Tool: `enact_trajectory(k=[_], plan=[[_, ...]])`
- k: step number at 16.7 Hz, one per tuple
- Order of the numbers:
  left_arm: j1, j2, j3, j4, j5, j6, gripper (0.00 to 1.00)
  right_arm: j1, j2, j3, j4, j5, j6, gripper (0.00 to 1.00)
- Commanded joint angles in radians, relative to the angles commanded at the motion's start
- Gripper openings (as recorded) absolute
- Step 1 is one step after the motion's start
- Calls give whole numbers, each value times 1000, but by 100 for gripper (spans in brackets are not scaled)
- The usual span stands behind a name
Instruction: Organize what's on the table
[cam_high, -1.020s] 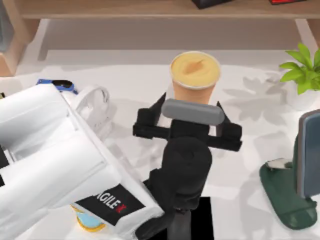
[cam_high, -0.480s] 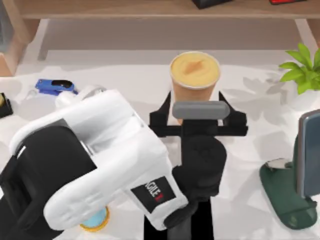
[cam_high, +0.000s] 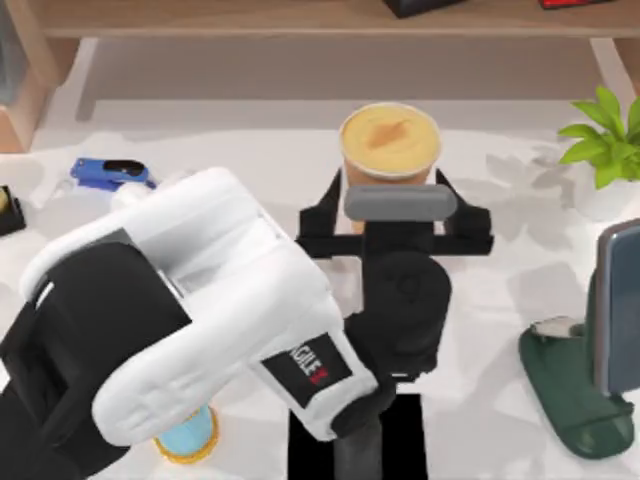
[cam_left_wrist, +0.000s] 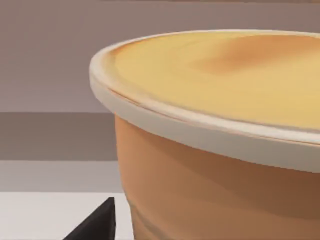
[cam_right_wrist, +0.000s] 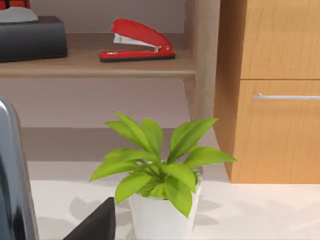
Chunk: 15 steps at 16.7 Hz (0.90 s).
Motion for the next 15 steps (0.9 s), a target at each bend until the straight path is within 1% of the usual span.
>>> enact_trajectory(k=[2, 6, 15], plan=[[21, 14, 33, -20, 22, -1, 100, 0, 0, 0, 0, 0, 0, 100], [26, 16, 40, -24, 26, -1, 100, 0, 0, 0, 0, 0, 0, 100], [26, 16, 40, -24, 26, -1, 32, 0, 0, 0, 0, 0, 0, 100]])
